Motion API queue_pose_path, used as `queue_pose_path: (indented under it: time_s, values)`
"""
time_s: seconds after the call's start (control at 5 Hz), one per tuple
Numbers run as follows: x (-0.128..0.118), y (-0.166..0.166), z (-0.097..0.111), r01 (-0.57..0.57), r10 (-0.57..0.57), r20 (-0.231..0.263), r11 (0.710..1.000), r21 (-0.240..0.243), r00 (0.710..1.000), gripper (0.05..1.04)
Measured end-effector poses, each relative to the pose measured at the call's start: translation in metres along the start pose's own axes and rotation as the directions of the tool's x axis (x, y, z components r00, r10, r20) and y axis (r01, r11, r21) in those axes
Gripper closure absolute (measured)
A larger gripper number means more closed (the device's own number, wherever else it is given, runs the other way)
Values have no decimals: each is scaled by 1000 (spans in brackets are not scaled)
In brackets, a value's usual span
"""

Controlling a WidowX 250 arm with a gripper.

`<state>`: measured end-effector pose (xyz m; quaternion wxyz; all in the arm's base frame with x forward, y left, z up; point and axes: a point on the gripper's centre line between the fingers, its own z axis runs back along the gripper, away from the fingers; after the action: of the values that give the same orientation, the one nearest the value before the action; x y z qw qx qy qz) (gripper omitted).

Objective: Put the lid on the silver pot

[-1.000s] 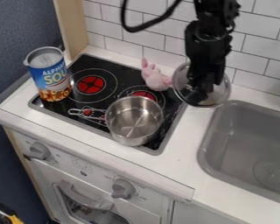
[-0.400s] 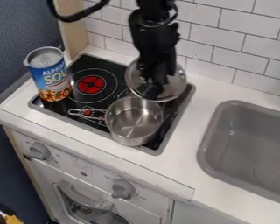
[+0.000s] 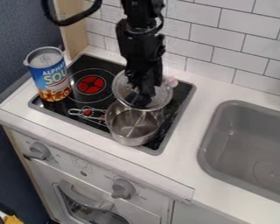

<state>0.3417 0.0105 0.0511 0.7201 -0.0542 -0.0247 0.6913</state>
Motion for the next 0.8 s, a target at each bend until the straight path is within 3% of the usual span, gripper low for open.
queue_pose_path:
  time_s: [0.4, 0.8]
  values:
    - [0, 8, -19, -12, 8, 48, 997, 72, 999, 813]
    - [7, 16, -30, -26, 19, 59, 993, 118, 998, 813]
